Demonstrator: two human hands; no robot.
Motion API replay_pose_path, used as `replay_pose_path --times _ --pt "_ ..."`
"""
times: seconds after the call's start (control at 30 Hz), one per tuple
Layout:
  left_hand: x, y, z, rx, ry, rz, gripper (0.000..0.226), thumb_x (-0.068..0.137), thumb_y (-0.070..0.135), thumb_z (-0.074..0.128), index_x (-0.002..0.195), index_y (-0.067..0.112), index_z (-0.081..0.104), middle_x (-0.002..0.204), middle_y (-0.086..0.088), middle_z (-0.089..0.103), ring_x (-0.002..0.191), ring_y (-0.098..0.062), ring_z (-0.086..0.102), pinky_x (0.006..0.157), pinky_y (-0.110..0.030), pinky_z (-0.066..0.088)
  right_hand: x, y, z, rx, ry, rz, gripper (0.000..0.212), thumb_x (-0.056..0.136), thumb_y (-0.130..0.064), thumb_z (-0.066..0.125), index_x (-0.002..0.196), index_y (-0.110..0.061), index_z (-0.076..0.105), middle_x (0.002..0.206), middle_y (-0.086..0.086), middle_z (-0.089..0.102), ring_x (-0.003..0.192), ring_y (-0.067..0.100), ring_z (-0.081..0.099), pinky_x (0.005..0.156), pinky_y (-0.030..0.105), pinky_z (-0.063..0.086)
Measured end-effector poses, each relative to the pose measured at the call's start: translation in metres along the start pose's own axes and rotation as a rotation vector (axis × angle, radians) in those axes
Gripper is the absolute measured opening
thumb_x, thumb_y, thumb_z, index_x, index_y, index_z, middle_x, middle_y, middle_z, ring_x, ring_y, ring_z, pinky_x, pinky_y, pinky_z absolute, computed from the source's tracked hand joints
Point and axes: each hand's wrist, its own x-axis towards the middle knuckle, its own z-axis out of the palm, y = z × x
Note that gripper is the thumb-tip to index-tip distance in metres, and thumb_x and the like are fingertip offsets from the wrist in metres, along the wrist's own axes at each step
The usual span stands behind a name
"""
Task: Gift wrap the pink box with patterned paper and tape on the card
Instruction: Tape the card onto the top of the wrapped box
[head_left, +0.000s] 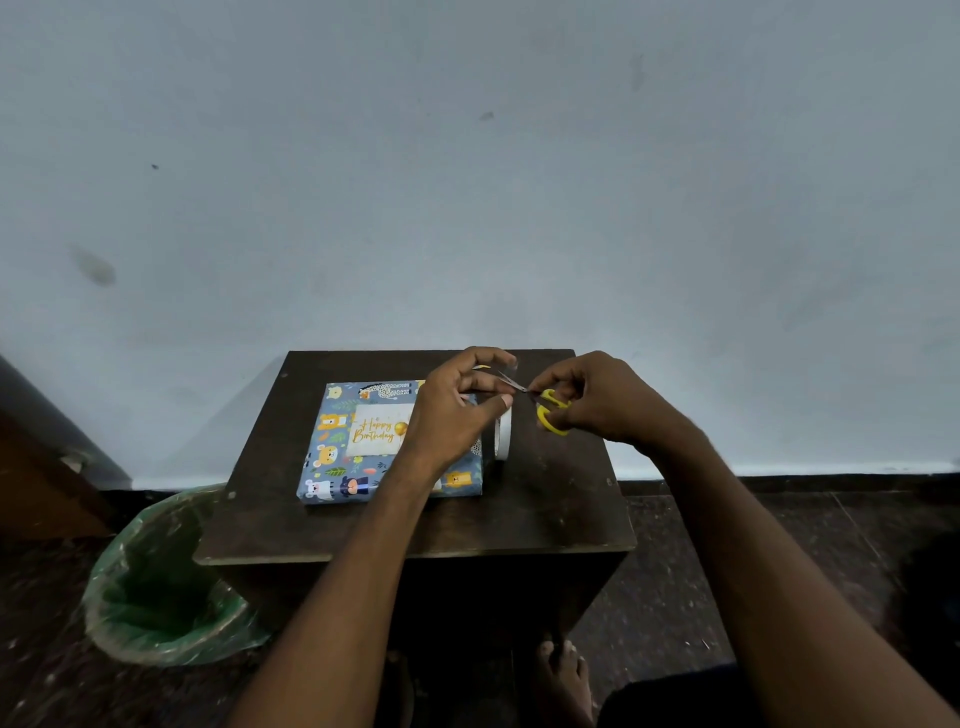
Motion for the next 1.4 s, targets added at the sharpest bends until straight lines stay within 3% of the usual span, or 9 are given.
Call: replay_pose_path --times 0.2,0.5,0.77,0.97,1.1,1.2,1.27,1.4 --pt "0.000 -0.002 0.000 0.008 0.015 0.014 0.041 0.090 0.001 0.078 0.124 0.024 0.070 0.106 0.007 0.081 0.104 -0.012 0.076 0.091 -0.040 0.061 -0.002 -0.004 -0.002 -0.038 0.024 -0.019 0.031 0.075 -0.009 0.080 0.098 -0.030 0.082 0.071 0.006 0.063 0.065 0.014 0.051 0.063 0.029 0.042" --pt "0.001 -0.004 -0.001 -0.006 0.009 0.017 0.042 0.091 0.003 0.078 0.124 0.026 0.070 0.104 0.007 0.082 0.104 -0.011 0.076 0.089 -0.039 0.061 -0.001 -0.005 -0.002 -0.081 0.065 -0.027 0.030 0.077 -0.008 0.079 0.094 -0.033 0.082 0.076 0.011 0.070 0.068 0.017 0.056 0.062 0.028 0.043" --pt "0.002 -0.007 -0.001 -0.021 0.004 0.014 0.058 0.090 0.007 0.081 0.140 0.032 0.061 0.101 0.005 0.081 0.104 -0.014 0.075 0.095 -0.039 0.058 -0.003 -0.006 -0.003 -0.056 0.031 -0.027 0.030 0.079 -0.011 0.080 0.098 -0.034 0.083 0.080 0.008 0.074 0.083 0.029 0.069 0.074 0.040 0.057" --pt "0.005 -0.012 -0.001 -0.085 0.007 -0.048 0.070 0.092 0.006 0.080 0.152 0.025 0.050 0.103 0.005 0.082 0.105 -0.013 0.076 0.101 -0.040 0.057 -0.004 -0.001 -0.005 0.161 -0.035 0.007 0.036 0.070 -0.010 0.083 0.097 -0.033 0.082 0.090 0.012 0.076 0.095 0.039 0.070 0.087 0.058 0.059" --pt "0.006 -0.014 -0.003 -0.127 0.015 -0.077 0.073 0.091 0.005 0.081 0.154 0.021 0.048 0.103 0.002 0.083 0.101 -0.015 0.077 0.101 -0.042 0.058 -0.006 -0.003 -0.010 0.234 -0.070 0.043 0.034 0.076 0.004 0.079 0.100 -0.020 0.081 0.085 0.010 0.079 0.091 0.031 0.078 0.092 0.050 0.061" --pt "0.005 -0.013 -0.004 -0.170 0.024 -0.100 0.074 0.091 0.002 0.080 0.154 0.021 0.048 0.103 -0.001 0.082 0.102 -0.018 0.077 0.103 -0.047 0.059 -0.002 0.001 -0.003 0.029 0.057 0.155 0.023 0.069 -0.008 0.082 0.084 -0.026 0.081 0.069 -0.002 0.075 0.079 0.022 0.074 0.073 0.037 0.059" --pt "0.005 -0.012 -0.004 -0.198 0.015 -0.114 0.074 0.090 -0.001 0.079 0.153 0.021 0.049 0.103 -0.003 0.082 0.103 -0.022 0.077 0.103 -0.050 0.059 0.000 0.005 0.009 -0.171 0.107 0.238 0.016 0.062 -0.017 0.083 0.074 -0.027 0.079 0.063 -0.006 0.070 0.069 0.018 0.068 0.058 0.027 0.047" --pt "0.005 -0.010 -0.005 -0.222 -0.023 -0.112 0.073 0.090 -0.007 0.076 0.153 0.020 0.050 0.104 -0.005 0.082 0.106 -0.028 0.077 0.102 -0.049 0.059 0.003 0.011 0.037 -0.389 0.074 0.274 0.017 0.070 -0.020 0.080 0.086 -0.017 0.074 0.087 0.006 0.070 0.085 0.029 0.067 0.064 0.028 0.044"
